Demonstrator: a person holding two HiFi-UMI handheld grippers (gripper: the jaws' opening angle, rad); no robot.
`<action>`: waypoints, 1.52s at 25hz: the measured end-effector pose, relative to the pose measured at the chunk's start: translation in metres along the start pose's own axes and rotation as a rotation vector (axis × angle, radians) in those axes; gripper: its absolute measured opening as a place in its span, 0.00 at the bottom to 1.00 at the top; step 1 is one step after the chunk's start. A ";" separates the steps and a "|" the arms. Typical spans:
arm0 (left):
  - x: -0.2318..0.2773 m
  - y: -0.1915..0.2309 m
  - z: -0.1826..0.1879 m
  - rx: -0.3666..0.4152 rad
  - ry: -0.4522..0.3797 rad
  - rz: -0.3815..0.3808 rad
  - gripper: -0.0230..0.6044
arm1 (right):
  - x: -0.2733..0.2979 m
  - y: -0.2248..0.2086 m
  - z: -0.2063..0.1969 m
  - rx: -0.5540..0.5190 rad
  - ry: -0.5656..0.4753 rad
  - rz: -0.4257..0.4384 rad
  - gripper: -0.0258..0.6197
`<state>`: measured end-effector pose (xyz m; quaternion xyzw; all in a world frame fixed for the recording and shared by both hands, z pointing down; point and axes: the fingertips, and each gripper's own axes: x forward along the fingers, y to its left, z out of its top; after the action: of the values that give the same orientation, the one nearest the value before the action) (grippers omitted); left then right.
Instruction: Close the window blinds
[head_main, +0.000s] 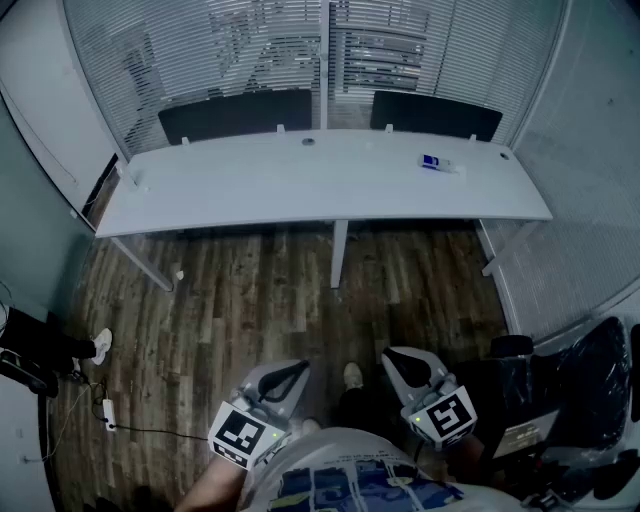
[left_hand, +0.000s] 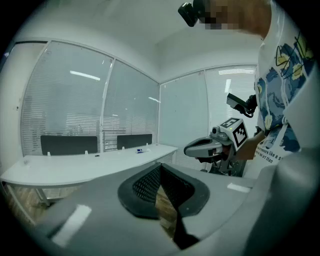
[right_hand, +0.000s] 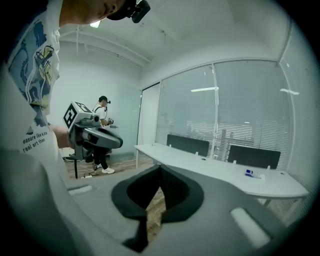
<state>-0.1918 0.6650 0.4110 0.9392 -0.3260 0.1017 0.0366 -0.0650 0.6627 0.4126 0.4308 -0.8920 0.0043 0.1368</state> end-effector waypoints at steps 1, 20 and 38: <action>0.000 -0.001 0.000 0.001 0.001 -0.005 0.05 | -0.001 0.000 -0.001 -0.006 0.001 -0.003 0.04; 0.078 0.046 0.017 0.010 0.011 0.021 0.05 | 0.047 -0.080 -0.007 -0.001 0.036 0.031 0.05; 0.222 0.102 0.062 0.008 0.010 0.094 0.05 | 0.105 -0.231 -0.004 -0.017 0.020 0.108 0.05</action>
<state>-0.0748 0.4424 0.3987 0.9225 -0.3691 0.1094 0.0298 0.0519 0.4371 0.4171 0.3809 -0.9125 0.0086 0.1490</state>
